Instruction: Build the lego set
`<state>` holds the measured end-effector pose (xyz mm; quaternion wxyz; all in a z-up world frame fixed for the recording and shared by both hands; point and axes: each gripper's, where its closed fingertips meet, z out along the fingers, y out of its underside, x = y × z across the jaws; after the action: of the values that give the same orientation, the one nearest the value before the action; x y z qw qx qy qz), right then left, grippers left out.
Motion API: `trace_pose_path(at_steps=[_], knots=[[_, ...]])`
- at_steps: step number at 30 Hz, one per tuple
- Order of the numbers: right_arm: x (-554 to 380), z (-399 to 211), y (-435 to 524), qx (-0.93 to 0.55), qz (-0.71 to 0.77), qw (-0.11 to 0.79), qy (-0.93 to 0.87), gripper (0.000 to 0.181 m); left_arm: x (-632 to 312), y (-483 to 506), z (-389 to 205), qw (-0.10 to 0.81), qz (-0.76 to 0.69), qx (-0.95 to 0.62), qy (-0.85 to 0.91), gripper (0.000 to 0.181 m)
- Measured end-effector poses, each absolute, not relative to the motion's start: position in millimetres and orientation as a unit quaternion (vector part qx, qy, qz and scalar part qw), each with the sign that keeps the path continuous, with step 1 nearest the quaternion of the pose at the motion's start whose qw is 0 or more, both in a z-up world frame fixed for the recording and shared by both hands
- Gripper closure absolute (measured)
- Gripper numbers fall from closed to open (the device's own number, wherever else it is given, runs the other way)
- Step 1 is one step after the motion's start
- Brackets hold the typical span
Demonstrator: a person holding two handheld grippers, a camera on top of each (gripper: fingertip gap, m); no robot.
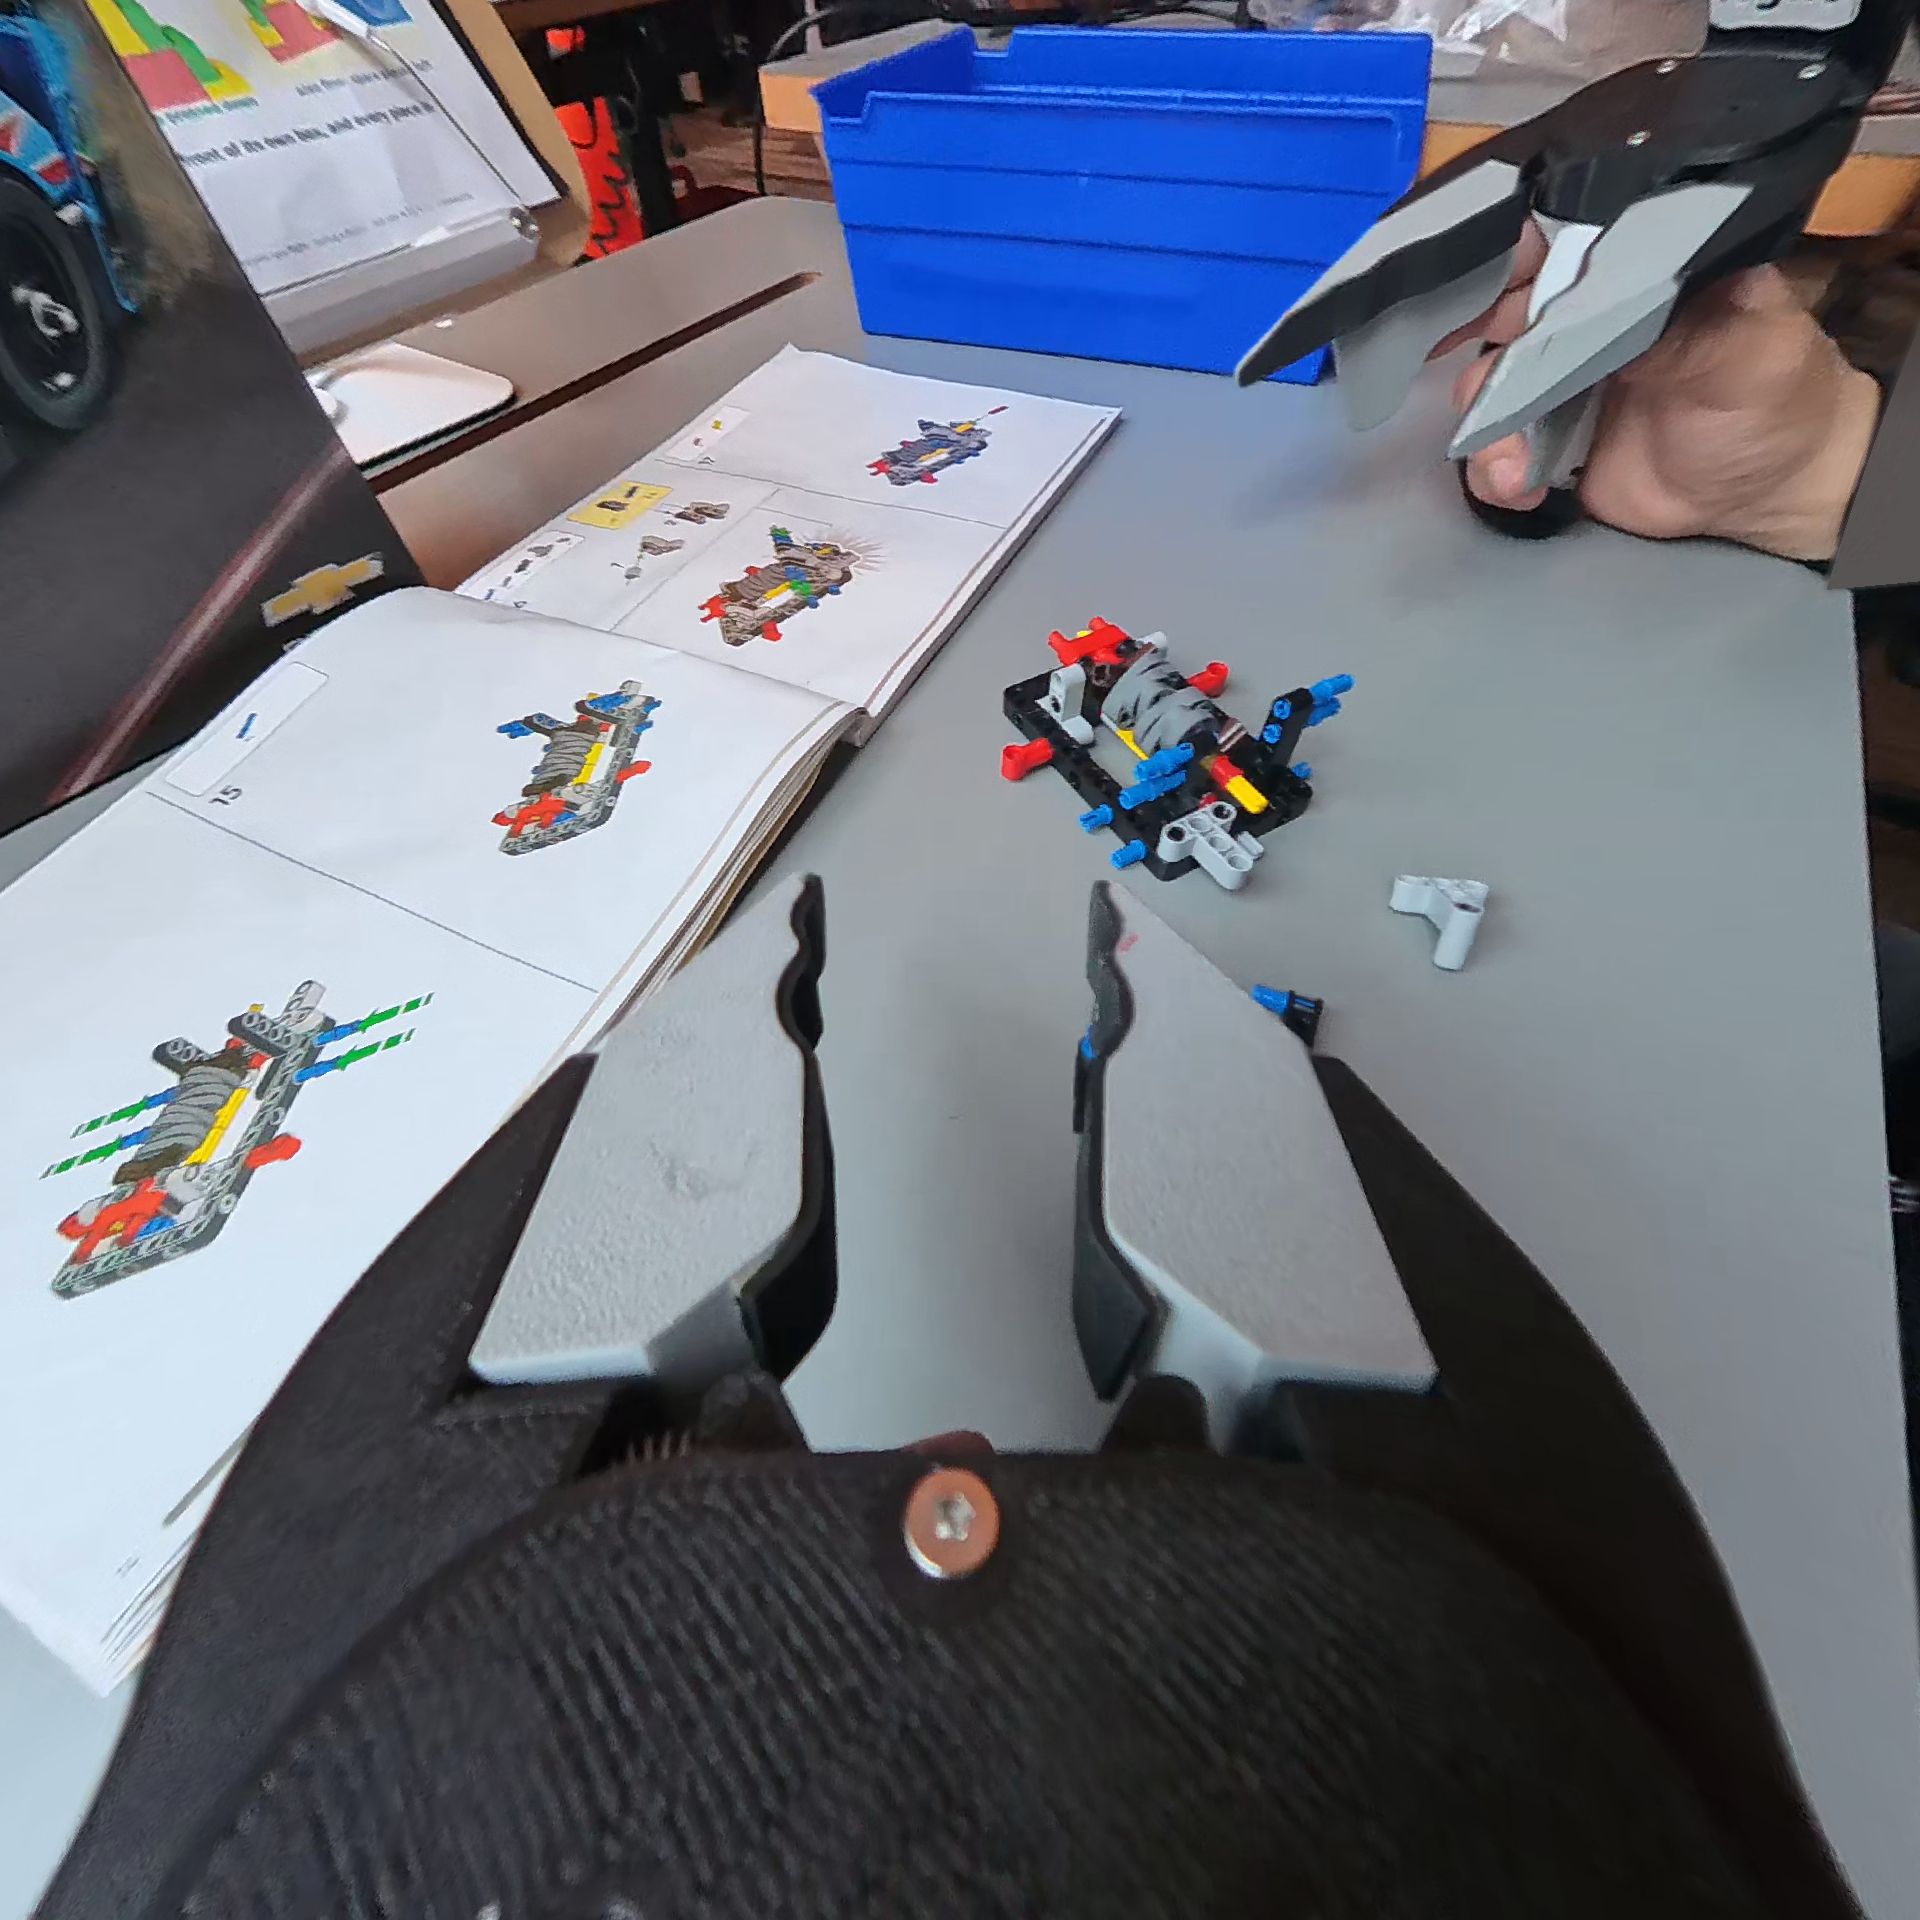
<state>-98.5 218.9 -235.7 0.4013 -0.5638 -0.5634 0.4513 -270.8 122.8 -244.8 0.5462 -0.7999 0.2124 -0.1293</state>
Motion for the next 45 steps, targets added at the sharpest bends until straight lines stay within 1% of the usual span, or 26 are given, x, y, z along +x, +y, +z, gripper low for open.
trace_pose_path(at_steps=[4, 9, 12, 15, 18, 20, 26, 27, 31, 35, 40, 45], knots=[[-93.3, -229.4, 212.4, -0.548, 0.477, 0.398, -0.560, 0.118, -266.8, 123.5, -248.3, 0.535, -0.135, -0.803, 0.224, 0.133], [-102.0, -230.2, 201.7, -0.529, 0.493, 0.373, -0.581, 0.113, -269.2, 123.1, -242.4, 0.549, -0.149, -0.794, 0.215, 0.133], [-108.8, -233.3, 188.6, -0.511, 0.491, 0.359, -0.607, 0.114, -269.6, 122.3, -241.2, 0.550, -0.156, -0.792, 0.212, 0.133], [-110.8, -233.8, 165.7, -0.474, 0.489, 0.352, -0.642, 0.121, -266.0, 119.5, -239.9, 0.556, -0.148, -0.788, 0.220, 0.134], [-111.4, -242.5, 143.4, -0.444, 0.463, 0.349, -0.683, 0.137, -255.9, 112.6, -242.5, 0.549, -0.145, -0.788, 0.239, 0.138], [-115.4, -246.5, 130.0, -0.436, 0.448, 0.349, -0.698, 0.138, -247.5, 107.5, -245.8, 0.540, -0.144, -0.789, 0.255, 0.143], [-130.3, -264.8, 87.7, -0.448, 0.405, 0.324, -0.728, 0.141, -234.5, 99.4, -255.6, 0.514, -0.138, -0.803, 0.269, 0.139], [-132.4, -268.0, 83.8, -0.452, 0.395, 0.323, -0.732, 0.144, -234.0, 98.8, -257.2, 0.510, -0.132, -0.805, 0.272, 0.139], [-136.4, -280.6, 81.5, -0.457, 0.349, 0.325, -0.751, 0.143, -225.4, 94.2, -266.6, 0.492, -0.099, -0.809, 0.307, 0.141], [-137.8, -284.4, 85.6, -0.476, 0.350, 0.306, -0.747, 0.144, -210.7, 89.2, -274.8, 0.477, -0.072, -0.800, 0.356, 0.151], [-138.2, -290.3, 90.7, -0.486, 0.355, 0.272, -0.751, 0.147, -201.8, 87.6, -283.0, 0.454, -0.074, -0.800, 0.386, 0.151], [-139.2, -285.3, 95.7, -0.477, 0.370, 0.275, -0.748, 0.152, -198.2, 87.7, -277.8, 0.465, -0.095, -0.789, 0.390, 0.151]])
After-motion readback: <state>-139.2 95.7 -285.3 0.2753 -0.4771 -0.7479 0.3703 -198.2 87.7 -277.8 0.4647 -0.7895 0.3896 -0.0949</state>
